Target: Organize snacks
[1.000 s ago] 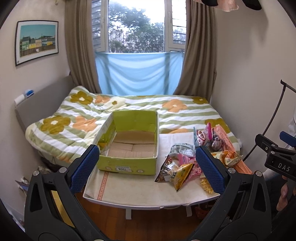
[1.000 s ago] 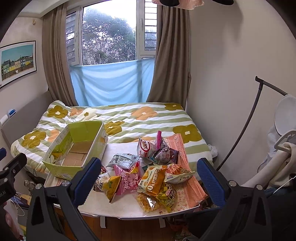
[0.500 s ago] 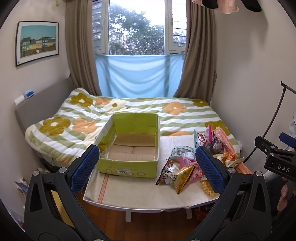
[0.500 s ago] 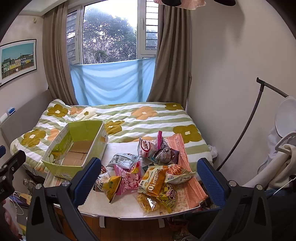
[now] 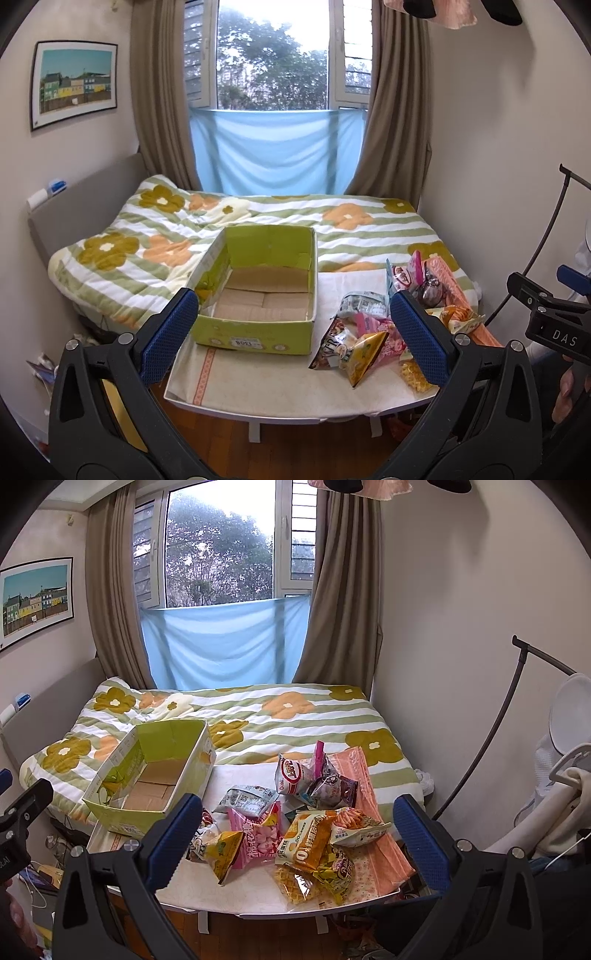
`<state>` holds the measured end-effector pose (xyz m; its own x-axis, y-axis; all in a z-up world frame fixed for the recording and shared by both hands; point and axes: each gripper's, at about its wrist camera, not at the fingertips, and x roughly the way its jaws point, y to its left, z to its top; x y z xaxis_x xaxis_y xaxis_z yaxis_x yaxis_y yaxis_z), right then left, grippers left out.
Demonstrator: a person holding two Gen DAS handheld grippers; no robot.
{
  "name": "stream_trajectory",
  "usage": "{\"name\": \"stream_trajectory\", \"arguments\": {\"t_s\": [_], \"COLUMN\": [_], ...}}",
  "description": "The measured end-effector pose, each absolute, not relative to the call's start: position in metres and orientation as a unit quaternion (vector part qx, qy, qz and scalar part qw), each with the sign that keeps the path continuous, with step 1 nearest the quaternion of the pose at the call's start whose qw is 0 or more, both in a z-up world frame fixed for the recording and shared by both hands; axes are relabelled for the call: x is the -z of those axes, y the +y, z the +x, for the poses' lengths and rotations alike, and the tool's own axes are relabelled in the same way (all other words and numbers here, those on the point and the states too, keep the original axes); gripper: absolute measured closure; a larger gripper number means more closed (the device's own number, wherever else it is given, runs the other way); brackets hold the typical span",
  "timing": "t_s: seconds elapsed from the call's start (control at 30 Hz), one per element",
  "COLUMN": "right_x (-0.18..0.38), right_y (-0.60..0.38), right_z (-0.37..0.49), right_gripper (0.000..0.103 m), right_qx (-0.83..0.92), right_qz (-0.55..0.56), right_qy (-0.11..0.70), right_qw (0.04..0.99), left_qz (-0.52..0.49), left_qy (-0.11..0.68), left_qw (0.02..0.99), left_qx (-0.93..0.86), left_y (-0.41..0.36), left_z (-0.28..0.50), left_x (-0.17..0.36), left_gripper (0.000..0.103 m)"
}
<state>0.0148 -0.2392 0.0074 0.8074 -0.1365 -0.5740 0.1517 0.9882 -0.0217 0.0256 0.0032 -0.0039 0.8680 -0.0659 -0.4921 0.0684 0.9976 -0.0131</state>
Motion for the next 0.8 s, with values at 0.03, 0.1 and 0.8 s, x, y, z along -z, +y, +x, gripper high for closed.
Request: {"name": "stream_trajectory", "arguments": {"t_s": [0.03, 0.1, 0.8], "right_x": [-0.0073, -0.0073, -0.0082], "right_y": [-0.2391, -0.2395, -0.2387], "right_z": [0.0146, 0.0148, 0.0143], "right_gripper": [0.000, 0.000, 0.000], "right_qx": [0.076, 0.075, 0.075], "right_qz": [0.012, 0.013, 0.012], "right_qy": [0.301, 0.301, 0.300], "right_qw": [0.951, 0.951, 0.951], "left_qz": [0.001, 0.001, 0.009], "left_qy": [0.255, 0.255, 0.264], "left_qw": [0.966, 0.966, 0.964], "left_qx": [0.036, 0.035, 0.040], "left_y": [0.0036, 0.0037, 0.0023], "left_z": [0.0260, 0.0262, 0.0246], "left_x": [0.0032, 0.0028, 0.0019], "left_gripper": [0.000, 0.000, 0.000]}}
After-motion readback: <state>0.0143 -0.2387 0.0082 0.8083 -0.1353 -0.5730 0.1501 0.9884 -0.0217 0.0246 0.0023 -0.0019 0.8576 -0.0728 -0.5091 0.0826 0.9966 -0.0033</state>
